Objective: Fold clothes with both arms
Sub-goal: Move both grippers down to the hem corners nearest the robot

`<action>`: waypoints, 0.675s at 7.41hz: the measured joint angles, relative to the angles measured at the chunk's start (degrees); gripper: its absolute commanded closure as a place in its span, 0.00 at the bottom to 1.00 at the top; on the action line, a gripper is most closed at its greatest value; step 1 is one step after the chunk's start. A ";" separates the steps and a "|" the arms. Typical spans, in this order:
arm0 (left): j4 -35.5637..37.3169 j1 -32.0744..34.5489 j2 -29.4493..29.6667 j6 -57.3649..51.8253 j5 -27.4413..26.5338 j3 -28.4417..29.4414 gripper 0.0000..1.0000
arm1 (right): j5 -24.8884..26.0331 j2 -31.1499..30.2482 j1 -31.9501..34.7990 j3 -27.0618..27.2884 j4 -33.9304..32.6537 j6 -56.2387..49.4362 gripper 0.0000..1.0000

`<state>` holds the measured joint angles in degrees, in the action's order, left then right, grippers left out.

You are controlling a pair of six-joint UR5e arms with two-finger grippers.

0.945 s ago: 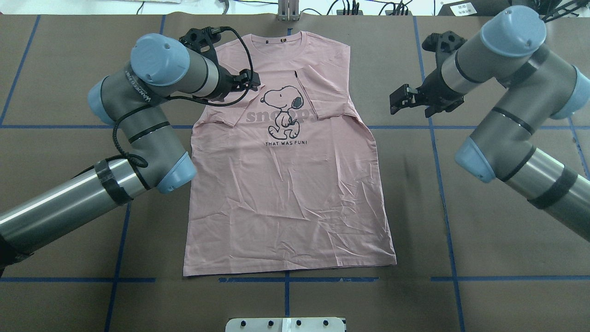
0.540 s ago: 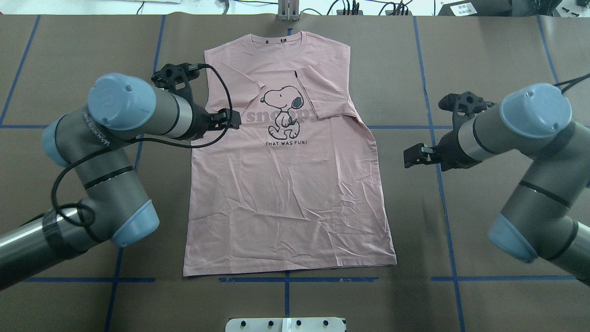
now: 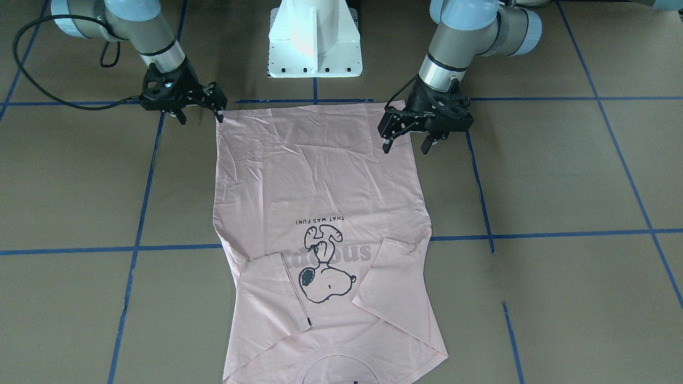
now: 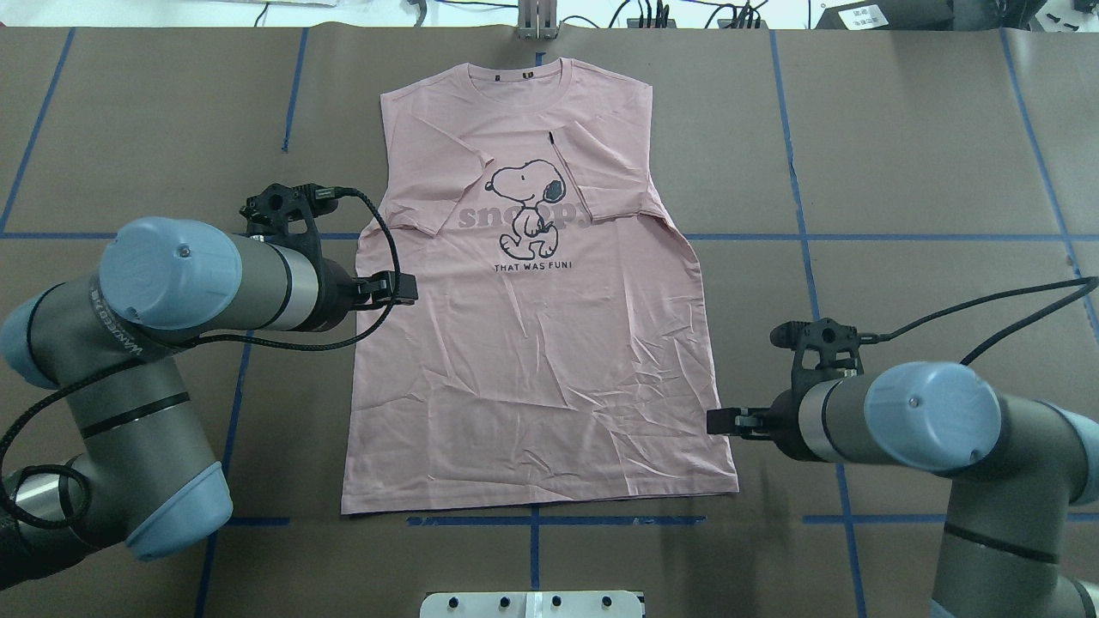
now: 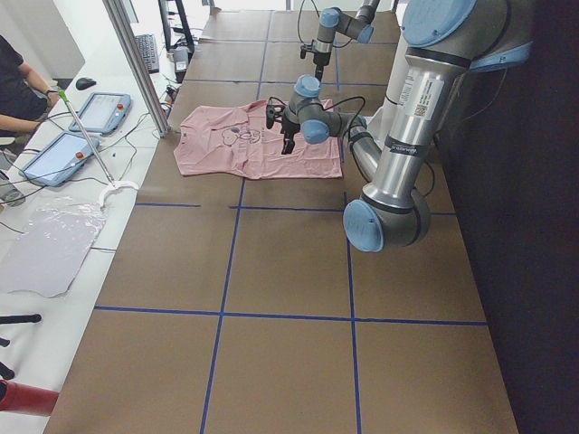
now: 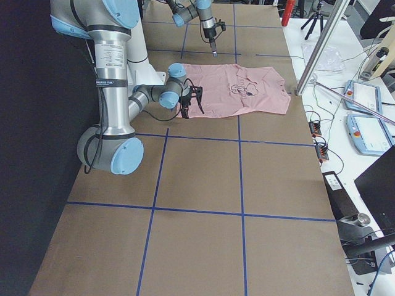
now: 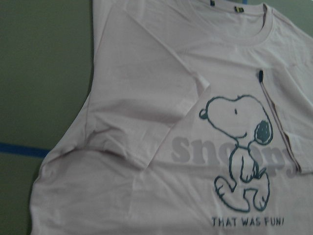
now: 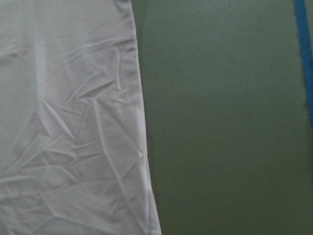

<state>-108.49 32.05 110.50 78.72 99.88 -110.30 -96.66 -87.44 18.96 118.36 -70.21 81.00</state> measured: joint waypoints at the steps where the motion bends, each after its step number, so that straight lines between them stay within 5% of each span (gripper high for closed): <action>1: 0.03 -0.09 -0.07 0.02 -0.03 -0.09 0.00 | 1.89 -0.12 -2.37 0.05 -1.12 0.66 0.00; 5: 0.03 -0.14 -0.16 0.03 -0.12 -0.09 0.00 | 2.89 0.44 -5.81 -1.32 -2.54 1.02 0.06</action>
<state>-108.46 31.91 110.33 78.75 99.76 -110.40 -93.77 -87.00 13.14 117.03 -72.75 82.03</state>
